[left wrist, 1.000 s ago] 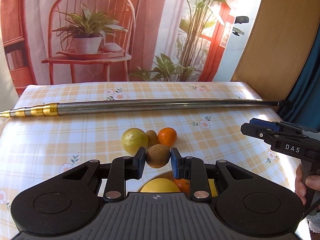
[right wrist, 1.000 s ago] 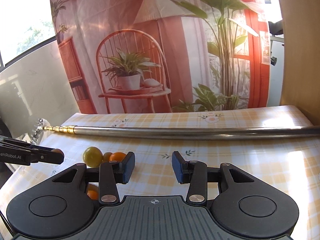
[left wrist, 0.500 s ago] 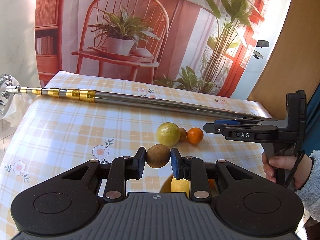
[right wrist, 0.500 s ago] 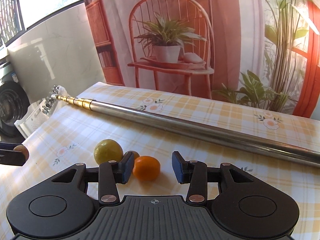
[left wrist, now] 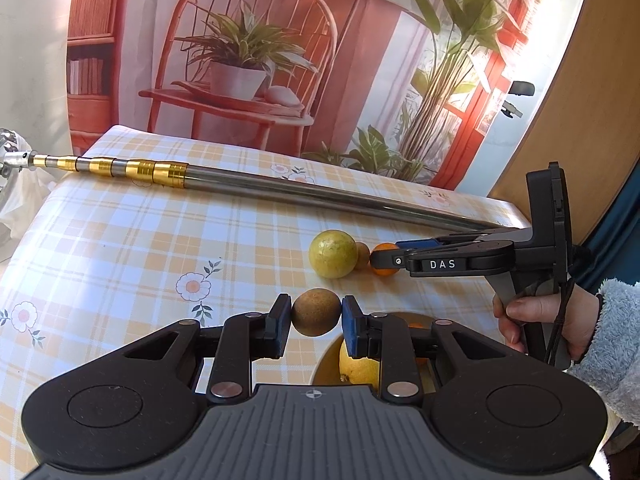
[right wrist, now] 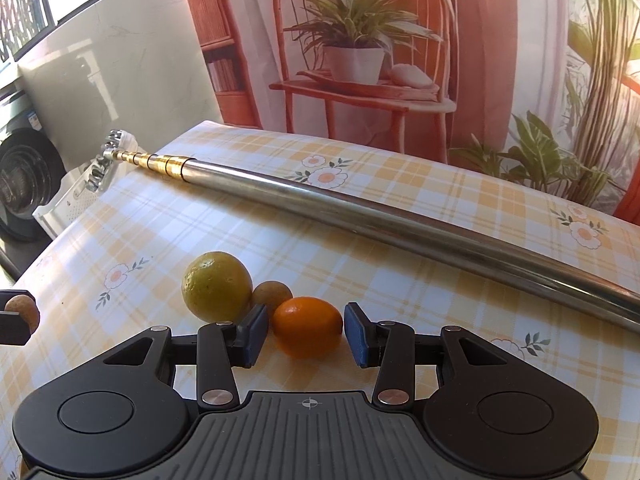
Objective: Organize fruits
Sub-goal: 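Close right tool on the orange by the pole while left tool lifts the kiwi, then lower kiwi onto plate and open left tool while right tool releases orange there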
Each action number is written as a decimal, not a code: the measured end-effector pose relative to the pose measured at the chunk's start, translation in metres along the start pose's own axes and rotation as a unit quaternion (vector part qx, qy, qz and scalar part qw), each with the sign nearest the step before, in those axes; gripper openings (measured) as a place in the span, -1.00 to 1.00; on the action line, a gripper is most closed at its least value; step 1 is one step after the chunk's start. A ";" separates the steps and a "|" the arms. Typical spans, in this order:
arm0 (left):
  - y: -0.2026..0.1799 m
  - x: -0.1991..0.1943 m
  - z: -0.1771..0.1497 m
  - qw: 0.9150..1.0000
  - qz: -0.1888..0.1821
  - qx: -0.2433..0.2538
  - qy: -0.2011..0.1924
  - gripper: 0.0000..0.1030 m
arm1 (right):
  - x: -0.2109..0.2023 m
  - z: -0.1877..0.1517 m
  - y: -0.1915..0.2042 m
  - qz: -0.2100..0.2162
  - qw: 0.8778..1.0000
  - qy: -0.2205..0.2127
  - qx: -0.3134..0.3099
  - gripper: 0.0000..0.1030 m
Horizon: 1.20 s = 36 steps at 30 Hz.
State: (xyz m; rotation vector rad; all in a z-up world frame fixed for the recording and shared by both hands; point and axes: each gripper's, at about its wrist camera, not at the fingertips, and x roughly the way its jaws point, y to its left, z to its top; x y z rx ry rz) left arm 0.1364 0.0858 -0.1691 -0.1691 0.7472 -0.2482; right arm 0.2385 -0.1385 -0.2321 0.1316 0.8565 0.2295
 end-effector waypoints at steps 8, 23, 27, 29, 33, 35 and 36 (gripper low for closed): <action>-0.003 0.000 -0.005 1.000 -0.007 0.001 0.006 -0.45 | -0.004 -0.004 0.003 -0.008 1.000 -0.002 0.007 -0.30; -0.020 -0.008 -0.015 0.999 -0.022 0.029 0.011 -0.44 | -0.074 -0.034 0.007 0.013 0.996 -0.064 0.052 -0.31; -0.026 -0.010 -0.020 0.999 -0.026 0.041 0.016 -0.45 | -0.097 -0.048 0.014 0.021 0.995 -0.083 0.058 -0.31; -0.030 -0.011 -0.024 0.998 -0.028 0.048 0.019 -0.45 | -0.107 -0.055 0.018 0.023 0.994 -0.093 0.058 -0.31; -0.038 -0.009 -0.031 0.997 -0.032 0.065 0.031 -0.44 | -0.125 -0.075 0.024 0.026 0.991 -0.112 0.072 -0.31; -0.044 -0.007 -0.036 0.996 -0.033 0.080 0.037 -0.44 | -0.131 -0.084 0.025 0.028 0.989 -0.120 0.086 -0.31; -0.047 -0.006 -0.038 0.995 -0.033 0.088 0.040 -0.44 | -0.133 -0.089 0.024 0.030 0.987 -0.123 0.095 -0.31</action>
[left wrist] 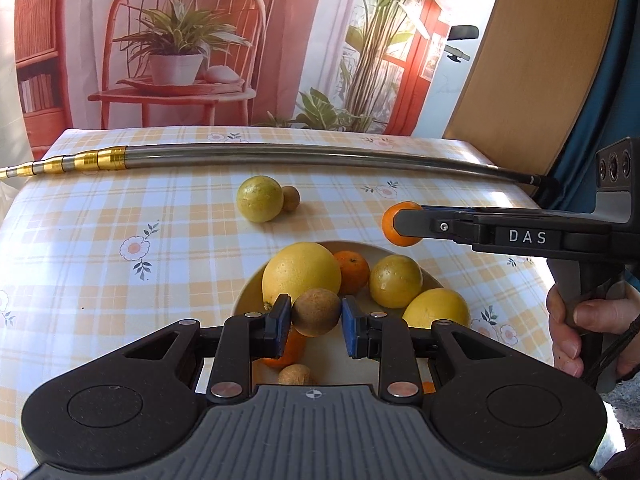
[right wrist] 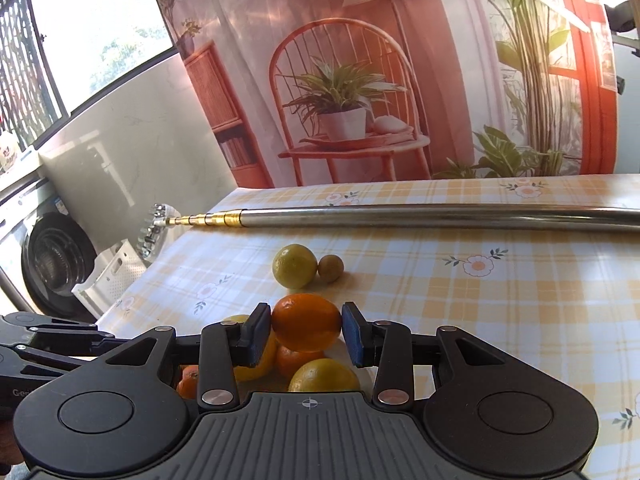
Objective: Organize fruits
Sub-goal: 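Lower kiwi onto plate and open left tool while right tool releases orange there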
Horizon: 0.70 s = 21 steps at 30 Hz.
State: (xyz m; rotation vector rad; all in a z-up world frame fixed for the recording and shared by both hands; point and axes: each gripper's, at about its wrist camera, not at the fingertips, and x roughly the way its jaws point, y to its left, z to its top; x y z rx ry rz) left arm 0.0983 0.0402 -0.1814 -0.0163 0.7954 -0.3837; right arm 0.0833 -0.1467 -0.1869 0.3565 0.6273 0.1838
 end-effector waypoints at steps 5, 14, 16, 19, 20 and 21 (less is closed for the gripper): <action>-0.011 0.011 -0.006 0.999 0.006 0.027 0.021 -0.44 | -0.016 -0.013 -0.002 0.001 0.999 -0.021 0.026 -0.31; -0.030 0.027 -0.014 0.996 0.016 0.073 0.044 -0.44 | -0.024 -0.025 -0.005 0.002 0.998 -0.036 0.054 -0.31; -0.033 0.030 -0.014 0.996 0.018 0.078 0.048 -0.44 | -0.026 -0.026 -0.005 0.002 0.998 -0.037 0.056 -0.31; -0.035 0.033 -0.015 0.995 0.018 0.081 0.053 -0.44 | -0.028 -0.028 -0.005 0.001 0.998 -0.039 0.057 -0.31; -0.037 0.033 -0.016 0.995 0.017 0.082 0.054 -0.44 | -0.029 -0.028 -0.005 0.002 0.998 -0.039 0.057 -0.31; -0.038 0.033 -0.017 0.995 0.016 0.082 0.054 -0.44 | -0.029 -0.029 -0.005 0.002 0.998 -0.039 0.057 -0.31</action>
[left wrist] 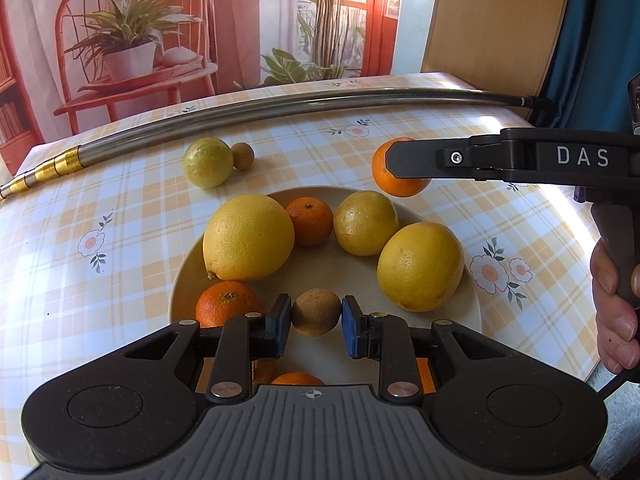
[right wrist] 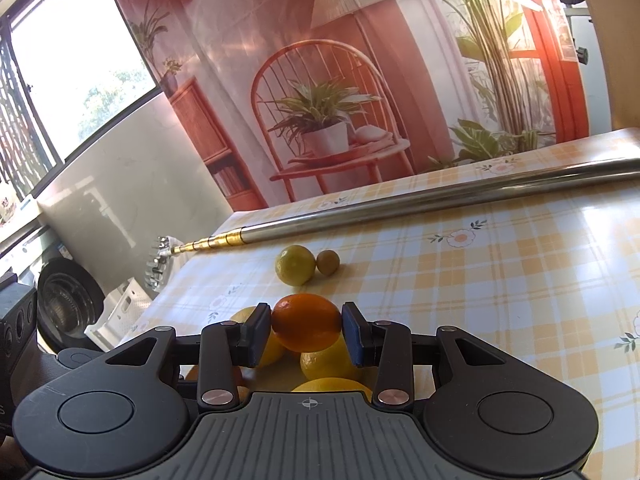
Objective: Organize fruits
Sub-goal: 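Lower kiwi onto plate and open left tool while right tool releases orange there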
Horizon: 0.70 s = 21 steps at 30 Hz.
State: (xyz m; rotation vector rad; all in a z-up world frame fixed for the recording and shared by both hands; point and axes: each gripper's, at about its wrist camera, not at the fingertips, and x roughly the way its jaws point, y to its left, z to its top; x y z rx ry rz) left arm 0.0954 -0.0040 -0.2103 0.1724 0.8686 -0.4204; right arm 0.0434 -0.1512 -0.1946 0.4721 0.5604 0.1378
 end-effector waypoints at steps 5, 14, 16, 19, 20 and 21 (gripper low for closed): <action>-0.001 0.002 -0.002 1.000 0.004 0.000 0.004 -0.44 | 0.000 0.000 0.001 0.001 1.000 0.000 -0.001 -0.31; 0.001 0.005 -0.005 1.000 0.006 -0.006 0.011 -0.44 | 0.000 -0.001 0.002 0.001 1.000 0.000 -0.002 -0.31; 0.002 0.005 -0.004 1.000 0.005 -0.007 0.011 -0.44 | 0.001 -0.001 0.003 0.002 1.000 0.000 -0.004 -0.31; 0.002 0.002 -0.004 1.000 -0.002 -0.014 0.011 -0.44 | 0.002 -0.002 0.004 0.002 1.000 0.001 -0.007 -0.31; 0.003 0.001 -0.005 1.000 -0.006 -0.017 0.011 -0.44 | 0.002 -0.002 0.005 0.003 1.000 0.001 -0.007 -0.31; 0.003 0.000 -0.005 1.000 -0.009 -0.019 0.011 -0.44 | 0.002 -0.002 0.005 0.003 1.000 0.002 -0.007 -0.31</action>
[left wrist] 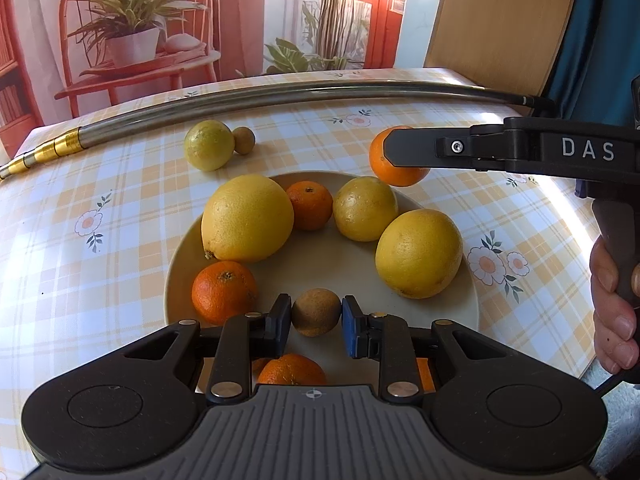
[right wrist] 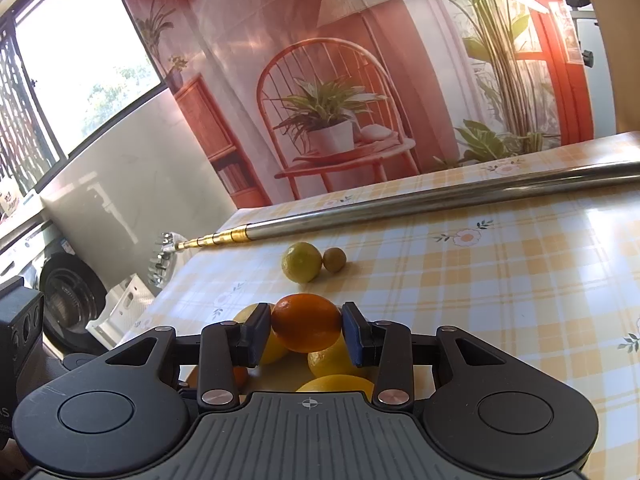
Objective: Organize fruits
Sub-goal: 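Lower kiwi onto plate and open left tool while right tool releases orange there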
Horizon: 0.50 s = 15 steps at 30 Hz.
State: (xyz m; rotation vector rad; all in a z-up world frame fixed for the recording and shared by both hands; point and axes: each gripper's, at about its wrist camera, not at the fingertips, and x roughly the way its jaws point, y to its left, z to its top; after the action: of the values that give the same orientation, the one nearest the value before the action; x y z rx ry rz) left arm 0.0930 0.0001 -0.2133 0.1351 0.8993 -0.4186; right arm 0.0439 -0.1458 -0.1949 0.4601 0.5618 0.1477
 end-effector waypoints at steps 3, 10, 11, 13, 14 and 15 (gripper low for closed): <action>0.000 0.001 -0.002 1.000 0.002 -0.001 0.003 -0.44 | 0.001 -0.001 0.000 0.003 1.000 0.004 0.003 -0.31; 0.000 0.003 -0.003 1.000 0.021 -0.001 0.002 -0.44 | 0.002 -0.002 0.001 0.004 1.000 0.007 0.002 -0.31; 0.000 0.003 -0.003 1.000 0.027 -0.002 -0.002 -0.44 | 0.002 -0.002 0.001 0.004 1.000 0.007 0.002 -0.31; 0.001 0.001 -0.002 0.999 0.032 -0.005 -0.005 -0.42 | 0.002 -0.002 0.001 0.004 1.000 0.007 0.002 -0.31; 0.002 0.000 -0.001 0.999 0.031 -0.009 -0.007 -0.41 | 0.002 -0.002 0.002 0.004 1.000 0.007 0.002 -0.31; 0.004 -0.002 0.000 0.999 0.029 -0.013 -0.011 -0.40 | 0.002 -0.002 0.002 0.004 1.000 0.008 0.001 -0.31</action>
State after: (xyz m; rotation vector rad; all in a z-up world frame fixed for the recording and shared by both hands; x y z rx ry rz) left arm 0.0932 0.0041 -0.2120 0.1328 0.8768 -0.3528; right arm 0.0447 -0.1429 -0.1965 0.4643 0.5753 0.1581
